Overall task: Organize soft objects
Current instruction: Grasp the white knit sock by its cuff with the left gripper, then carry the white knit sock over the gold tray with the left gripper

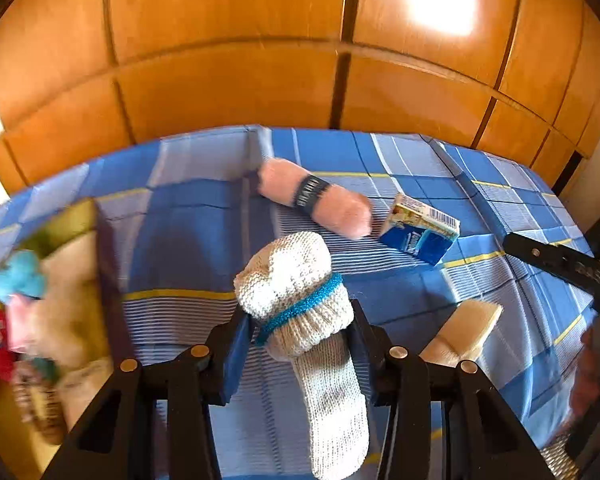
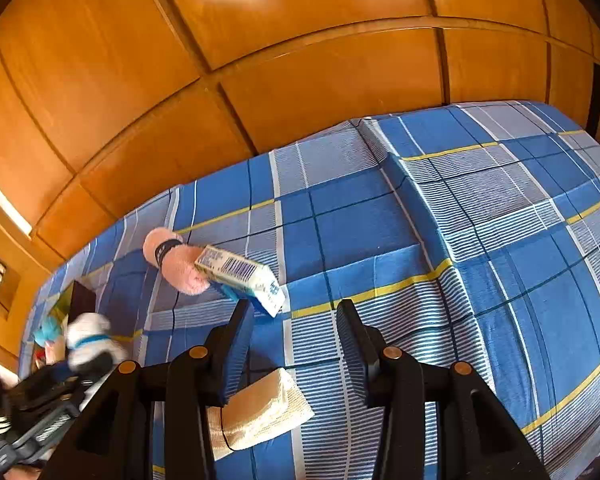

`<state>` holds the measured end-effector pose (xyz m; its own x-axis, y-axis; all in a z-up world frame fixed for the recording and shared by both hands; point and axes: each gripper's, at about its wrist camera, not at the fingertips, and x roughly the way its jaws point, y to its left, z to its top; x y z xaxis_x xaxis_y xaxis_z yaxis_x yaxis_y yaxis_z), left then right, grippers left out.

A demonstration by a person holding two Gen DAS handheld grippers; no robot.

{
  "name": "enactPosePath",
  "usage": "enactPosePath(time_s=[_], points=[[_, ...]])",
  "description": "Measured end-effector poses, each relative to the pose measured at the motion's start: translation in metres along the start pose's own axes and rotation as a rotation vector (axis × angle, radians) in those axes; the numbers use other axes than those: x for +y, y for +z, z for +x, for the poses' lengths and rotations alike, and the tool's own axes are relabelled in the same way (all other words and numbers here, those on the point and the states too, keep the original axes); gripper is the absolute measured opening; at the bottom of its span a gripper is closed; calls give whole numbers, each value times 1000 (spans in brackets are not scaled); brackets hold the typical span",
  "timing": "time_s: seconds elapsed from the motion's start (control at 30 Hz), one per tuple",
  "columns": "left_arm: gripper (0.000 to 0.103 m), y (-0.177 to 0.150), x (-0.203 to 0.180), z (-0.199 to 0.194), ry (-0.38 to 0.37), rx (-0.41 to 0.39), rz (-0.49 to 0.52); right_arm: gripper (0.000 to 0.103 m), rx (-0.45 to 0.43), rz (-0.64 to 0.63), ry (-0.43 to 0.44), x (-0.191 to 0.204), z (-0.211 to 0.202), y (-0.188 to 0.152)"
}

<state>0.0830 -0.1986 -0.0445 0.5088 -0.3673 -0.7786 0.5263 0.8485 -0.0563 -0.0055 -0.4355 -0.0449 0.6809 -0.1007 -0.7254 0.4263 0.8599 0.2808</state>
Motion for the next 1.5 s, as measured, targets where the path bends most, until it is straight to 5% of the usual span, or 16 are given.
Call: enactPosePath(time_s=[0.27,0.53,1.5], points=[[46,-20,24,-58,69,-103,5,43,20,-102,-21,17,8,-7],[46,-38,50,-88,88,-126,-43,43,26,-196,-26,33,14,-15],[47,-68,117,-107,157,-136,-177,43,54,-380,70,86,23,-26]])
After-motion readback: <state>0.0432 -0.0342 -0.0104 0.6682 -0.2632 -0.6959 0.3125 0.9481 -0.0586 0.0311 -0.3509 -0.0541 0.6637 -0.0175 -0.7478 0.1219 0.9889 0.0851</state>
